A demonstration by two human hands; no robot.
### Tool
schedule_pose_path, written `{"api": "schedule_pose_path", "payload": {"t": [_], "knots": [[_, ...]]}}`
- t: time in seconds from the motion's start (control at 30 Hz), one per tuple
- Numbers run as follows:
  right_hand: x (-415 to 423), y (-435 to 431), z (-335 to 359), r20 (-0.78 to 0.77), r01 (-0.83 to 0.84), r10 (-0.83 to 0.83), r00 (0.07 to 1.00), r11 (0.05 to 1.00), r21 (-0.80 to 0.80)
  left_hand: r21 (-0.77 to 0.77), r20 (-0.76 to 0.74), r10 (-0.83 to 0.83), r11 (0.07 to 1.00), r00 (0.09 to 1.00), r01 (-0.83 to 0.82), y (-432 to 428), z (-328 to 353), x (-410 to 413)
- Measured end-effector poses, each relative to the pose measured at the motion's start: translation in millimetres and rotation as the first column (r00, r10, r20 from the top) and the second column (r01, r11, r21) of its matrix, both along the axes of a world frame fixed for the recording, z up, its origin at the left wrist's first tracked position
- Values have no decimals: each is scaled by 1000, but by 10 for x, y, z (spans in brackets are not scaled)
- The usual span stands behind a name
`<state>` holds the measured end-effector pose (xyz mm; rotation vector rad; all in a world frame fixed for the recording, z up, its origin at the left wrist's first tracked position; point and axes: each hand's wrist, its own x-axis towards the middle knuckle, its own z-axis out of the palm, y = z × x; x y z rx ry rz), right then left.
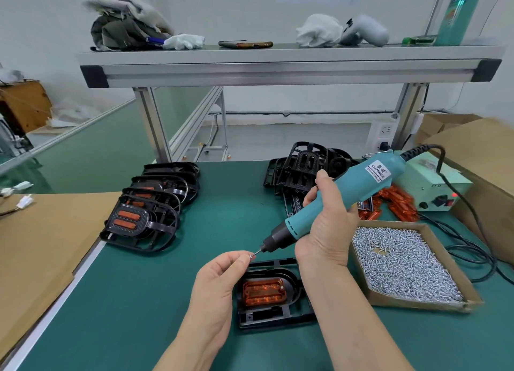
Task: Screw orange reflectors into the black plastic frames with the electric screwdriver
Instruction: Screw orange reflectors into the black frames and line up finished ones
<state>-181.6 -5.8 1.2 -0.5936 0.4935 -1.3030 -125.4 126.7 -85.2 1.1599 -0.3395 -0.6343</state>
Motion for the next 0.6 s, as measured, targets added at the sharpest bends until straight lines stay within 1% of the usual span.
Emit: {"api": "schedule_pose_path", "payload": {"t": [0.17,0.27,0.4,0.6], "knots": [[9,14,3,12,-2,1,1000,1000,12,-17,-50,-8,1000,999,7,-8,14,-36],[10,24,15,14,3,-3,1000,1000,3,-29,-113,-8,1000,994,5,-21,14,-66],[-7,14,37,28,14,-14,1000,1000,8,-40,-155,23,999,988,-30,-38,23,-57],[12,11,15,27,27,-27,999,1000,12,-62,-147,6,998,989,-15,-31,33,-59]]}}
